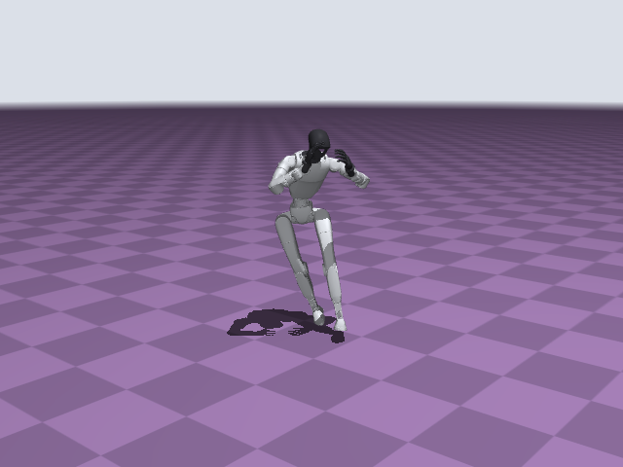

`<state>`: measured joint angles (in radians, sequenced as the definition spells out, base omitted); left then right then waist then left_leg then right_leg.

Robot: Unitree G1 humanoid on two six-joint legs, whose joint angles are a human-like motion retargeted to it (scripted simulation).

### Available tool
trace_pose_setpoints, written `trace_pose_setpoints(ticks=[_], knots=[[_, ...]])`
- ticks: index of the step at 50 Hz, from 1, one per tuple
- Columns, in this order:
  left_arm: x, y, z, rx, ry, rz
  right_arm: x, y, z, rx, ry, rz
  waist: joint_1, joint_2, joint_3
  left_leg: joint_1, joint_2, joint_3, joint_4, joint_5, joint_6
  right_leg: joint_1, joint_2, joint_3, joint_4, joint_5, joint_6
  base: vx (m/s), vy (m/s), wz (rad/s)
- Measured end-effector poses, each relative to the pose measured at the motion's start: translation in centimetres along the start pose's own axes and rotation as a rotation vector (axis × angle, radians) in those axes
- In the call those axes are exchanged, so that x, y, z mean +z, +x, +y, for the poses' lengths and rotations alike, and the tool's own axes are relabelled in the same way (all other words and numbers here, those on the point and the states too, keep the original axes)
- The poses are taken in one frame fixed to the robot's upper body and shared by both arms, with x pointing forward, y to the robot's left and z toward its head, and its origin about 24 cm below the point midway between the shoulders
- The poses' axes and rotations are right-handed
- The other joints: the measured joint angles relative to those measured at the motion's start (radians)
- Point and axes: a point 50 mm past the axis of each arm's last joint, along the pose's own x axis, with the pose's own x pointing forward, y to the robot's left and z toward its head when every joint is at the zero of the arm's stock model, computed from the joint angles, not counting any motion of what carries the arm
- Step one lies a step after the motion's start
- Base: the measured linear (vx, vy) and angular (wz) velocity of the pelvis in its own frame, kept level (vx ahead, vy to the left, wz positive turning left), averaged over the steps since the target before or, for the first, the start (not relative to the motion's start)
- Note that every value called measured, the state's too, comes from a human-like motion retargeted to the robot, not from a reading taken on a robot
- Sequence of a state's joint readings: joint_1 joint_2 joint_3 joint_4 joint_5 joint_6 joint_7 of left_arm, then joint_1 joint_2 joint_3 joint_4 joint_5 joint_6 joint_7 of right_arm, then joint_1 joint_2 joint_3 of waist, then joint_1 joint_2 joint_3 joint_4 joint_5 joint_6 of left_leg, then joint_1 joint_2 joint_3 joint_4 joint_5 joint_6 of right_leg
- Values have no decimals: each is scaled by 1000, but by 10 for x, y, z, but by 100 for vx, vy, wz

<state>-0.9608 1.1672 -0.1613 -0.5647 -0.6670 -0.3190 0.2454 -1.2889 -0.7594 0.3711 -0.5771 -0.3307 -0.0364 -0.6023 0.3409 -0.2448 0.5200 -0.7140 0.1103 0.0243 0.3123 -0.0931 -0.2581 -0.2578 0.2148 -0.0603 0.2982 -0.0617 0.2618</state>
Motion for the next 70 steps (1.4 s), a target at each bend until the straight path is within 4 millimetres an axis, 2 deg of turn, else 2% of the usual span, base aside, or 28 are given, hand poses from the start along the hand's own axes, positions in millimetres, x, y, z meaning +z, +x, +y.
trace_pose_setpoints(ticks=[3,5,8,10,12,13,15,18,20,22,25,27,30,33,34,35,37,38,42,45,47,49,51,55,60,64,67,70], knots=[[0,-1,-1,-22,11,3,-1,-2,3,18,-25,6,21,37,0,86,-35,143,-151,-7,-3,88,32,-2,24,-2,0,83,17,-58],[0,-2,-1,-22,27,10,-1,-2,4,30,-38,7,29,73,0,131,-35,64,-166,42,-2,114,78,-6,89,40,0,80,-3,-54],[1,0,-1,-35,47,8,0,2,9,76,-47,-8,22,102,0,75,44,0,48,39,-2,-38,111,-76,420,163,0,70,-16,-51],[3,4,-1,-37,57,-12,0,8,11,91,-57,-27,27,103,0,12,74,4,212,-18,-3,-219,21,-164,714,234,0,72,16,-62],[9,7,-2,-22,24,-44,-1,8,2,87,-85,-41,13,118,0,17,48,-3,291,-84,5,-331,-158,-197,895,171,-22,93,55,17],[9,9,-5,-23,23,-64,0,10,7,110,-111,-55,-21,119,0,15,24,-5,289,-92,26,-395,-257,-232,941,115,-83,84,41,75],[9,10,-7,-25,28,-78,0,11,9,116,-126,-66,-79,134,0,37,1,-20,286,-121,49,-483,-364,-268,928,25,-166,73,15,99],[8,11,-8,-23,39,-92,0,11,9,113,-125,-74,-177,150,0,76,-46,-50,280,-145,76,-553,-387,-224,658,29,-117,70,-5,118],[5,12,-10,-24,57,-96,-23,19,-1,139,-618,-137,-229,152,0,121,-81,-60,263,-162,79,-542,-413,-220,386,44,-68,76,-15,125],[4,12,-10,-14,54,-96,-27,20,-3,151,-713,-136,-283,143,0,160,-116,-67,275,-187,71,-505,-441,-213,120,46,-15,81,-32,124],[1,10,-8,-4,64,-78,-25,18,2,154,-651,-119,-322,135,0,165,-108,-77,433,-221,68,-428,-428,-197,-89,132,0,80,-46,59],[2,9,-4,15,61,-65,-20,18,4,142,-559,-123,-324,119,0,111,-124,-67,614,-133,82,-396,-463,-219,-49,174,-17,81,-29,-7],[4,8,0,32,66,-42,-17,22,3,118,-496,-136,-274,111,0,-19,-86,-81,883,8,44,-399,-417,-223,93,113,-64,76,-37,-90],[3,5,0,39,40,-33,-2,15,13,93,-77,-54,-226,77,0,-107,-64,-86,953,-53,67,-378,-364,-203,201,44,-23,75,-35,-90],[3,4,0,35,42,-28,-11,18,10,106,-256,-73,-208,66,0,-126,-56,-80,921,-69,83,-359,-347,-205,213,28,-15,76,-31,-67],[2,4,0,29,51,-21,-25,24,2,104,-587,-124,-191,56,0,-143,-47,-73,876,-80,101,-336,-331,-209,217,15,-8,76,-29,-55],[2,3,0,45,28,-29,-6,16,14,82,-193,-69,-155,47,0,-151,-13,-39,709,-65,107,-272,-286,-223,196,-8,-18,75,-27,-52],[3,4,1,39,30,-34,-2,15,15,66,-105,-63,-134,38,0,-147,11,-5,602,-57,106,-248,-263,-227,190,-23,-22,76,-24,-57],[5,2,2,8,49,-25,0,15,16,43,-75,-61,-47,51,0,-20,135,285,142,-21,43,-88,-148,-246,130,-68,-12,84,-13,-54],[6,-2,1,-25,67,-23,-2,10,16,65,-91,-47,-14,101,0,115,154,499,-74,-56,-4,39,-82,-297,130,-85,-23,84,4,2],[7,-2,1,-30,82,-15,-1,8,15,63,-89,-43,-14,137,0,185,145,460,-161,-11,8,51,-65,-339,249,-57,-56,78,7,32],[9,0,1,-28,97,-22,-1,8,14,80,-99,-55,-27,151,0,186,147,371,-147,61,61,-44,-112,-384,498,43,-76,68,3,59],[13,4,0,-31,109,-48,-1,11,13,116,-121,-79,-53,134,0,119,146,305,-14,64,89,-189,-231,-426,769,148,-91,63,-3,91],[12,6,-2,-35,106,-72,-6,14,13,158,-262,-116,-124,134,0,70,94,205,146,-18,83,-389,-430,-429,977,62,-194,61,1,139],[8,6,-8,-17,62,-96,-2,10,16,156,-155,-98,-245,167,0,93,-33,51,157,-47,66,-495,-406,-252,611,52,-133,53,-7,206],[7,9,-12,-5,11,-137,-4,14,17,173,-163,-99,-349,158,0,101,-158,-77,220,-91,26,-423,-346,7,105,75,-6,54,-33,252],[3,9,-15,0,-1,-137,-6,14,18,175,-162,-85,-400,161,0,116,-199,-181,324,-155,-3,-332,-259,205,-101,90,0,58,-59,230],[-1,10,-14,13,-9,-129,-7,14,20,167,-148,-82,-410,163,0,87,-250,-237,471,-178,-3,-272,-258,189,-130,224,0,46,-38,161]])
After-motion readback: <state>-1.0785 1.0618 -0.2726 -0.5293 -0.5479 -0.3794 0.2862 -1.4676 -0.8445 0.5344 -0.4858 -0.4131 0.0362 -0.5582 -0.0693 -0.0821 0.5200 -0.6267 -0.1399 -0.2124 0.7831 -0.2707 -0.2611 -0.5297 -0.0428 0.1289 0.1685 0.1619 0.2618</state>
